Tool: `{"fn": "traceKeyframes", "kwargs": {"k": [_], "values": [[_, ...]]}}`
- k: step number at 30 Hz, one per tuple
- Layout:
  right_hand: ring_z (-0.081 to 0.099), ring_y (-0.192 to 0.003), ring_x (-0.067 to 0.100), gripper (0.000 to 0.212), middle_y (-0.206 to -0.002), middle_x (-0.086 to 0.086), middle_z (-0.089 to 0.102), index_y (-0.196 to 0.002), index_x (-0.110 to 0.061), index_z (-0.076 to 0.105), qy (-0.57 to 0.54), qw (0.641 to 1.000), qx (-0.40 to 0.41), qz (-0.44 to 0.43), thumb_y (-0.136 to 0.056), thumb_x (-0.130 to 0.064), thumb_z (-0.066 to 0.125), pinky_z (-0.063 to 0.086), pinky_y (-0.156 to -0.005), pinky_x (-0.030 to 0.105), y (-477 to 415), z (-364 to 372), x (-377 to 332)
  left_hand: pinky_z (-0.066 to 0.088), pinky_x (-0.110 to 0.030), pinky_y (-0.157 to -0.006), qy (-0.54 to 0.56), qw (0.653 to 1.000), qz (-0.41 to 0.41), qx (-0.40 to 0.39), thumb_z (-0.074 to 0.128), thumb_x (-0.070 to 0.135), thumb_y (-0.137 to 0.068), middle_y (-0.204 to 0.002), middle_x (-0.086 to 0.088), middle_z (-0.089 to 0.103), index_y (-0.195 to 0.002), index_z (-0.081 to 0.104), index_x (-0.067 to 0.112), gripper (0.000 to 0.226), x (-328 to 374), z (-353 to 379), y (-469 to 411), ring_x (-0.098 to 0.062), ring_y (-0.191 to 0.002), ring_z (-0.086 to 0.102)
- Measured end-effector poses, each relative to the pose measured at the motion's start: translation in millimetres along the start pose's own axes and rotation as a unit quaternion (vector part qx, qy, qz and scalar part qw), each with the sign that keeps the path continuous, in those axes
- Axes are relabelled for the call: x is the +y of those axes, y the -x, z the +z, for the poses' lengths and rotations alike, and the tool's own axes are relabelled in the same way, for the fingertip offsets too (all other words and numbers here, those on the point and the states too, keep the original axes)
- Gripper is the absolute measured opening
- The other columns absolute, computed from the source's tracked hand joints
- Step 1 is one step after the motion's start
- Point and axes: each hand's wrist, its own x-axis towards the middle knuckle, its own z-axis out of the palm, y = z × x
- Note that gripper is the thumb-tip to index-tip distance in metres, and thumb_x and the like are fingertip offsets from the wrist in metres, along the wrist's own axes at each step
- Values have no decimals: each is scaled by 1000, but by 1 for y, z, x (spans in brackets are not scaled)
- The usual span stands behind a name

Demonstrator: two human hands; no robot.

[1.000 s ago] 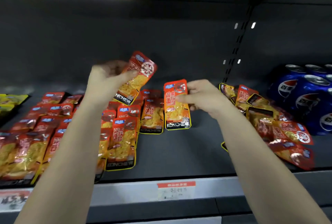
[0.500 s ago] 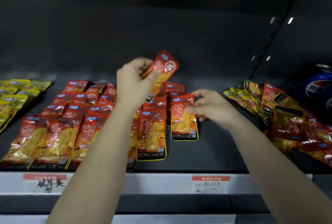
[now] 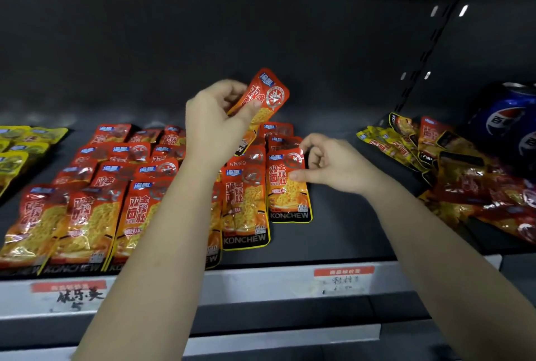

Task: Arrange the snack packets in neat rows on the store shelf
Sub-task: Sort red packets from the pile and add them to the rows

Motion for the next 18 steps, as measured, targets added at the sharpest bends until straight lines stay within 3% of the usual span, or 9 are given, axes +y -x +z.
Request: {"fn": "traceKeyframes", "kwargs": {"k": [8, 13, 18], "values": [[47, -47, -1, 47, -62, -7, 57, -100, -17, 56, 10, 1000, 4, -8, -71, -42, 83, 37, -55, 20, 0, 1, 2, 59, -32, -76, 32, 999, -22, -4, 75, 26, -80, -88, 7, 71, -89, 66, 24, 13, 2, -1, 1, -6, -81, 69], [48, -50, -1, 50, -63, -8, 57, -96, -17, 50, 16, 1000, 5, -10, -69, -42, 84, 41, -56, 22, -1, 0, 4, 59, -39, -79, 53, 998, -34, -27, 74, 27, -80, -90, 5, 72, -88, 64, 23, 14, 0, -1, 1, -10, -84, 70], [48, -54, 5, 46, -62, -7, 56, -92, -19, 45, 23, 999, 29, -20, -76, -48, 76, 44, -57, 29, 0, -1, 6, 59, -36, -73, 94, 993, -44, -47, 74, 22, -82, -90, 4, 73, -101, 62, 20, 22, 3, -2, 2, -10, -83, 71]]}}
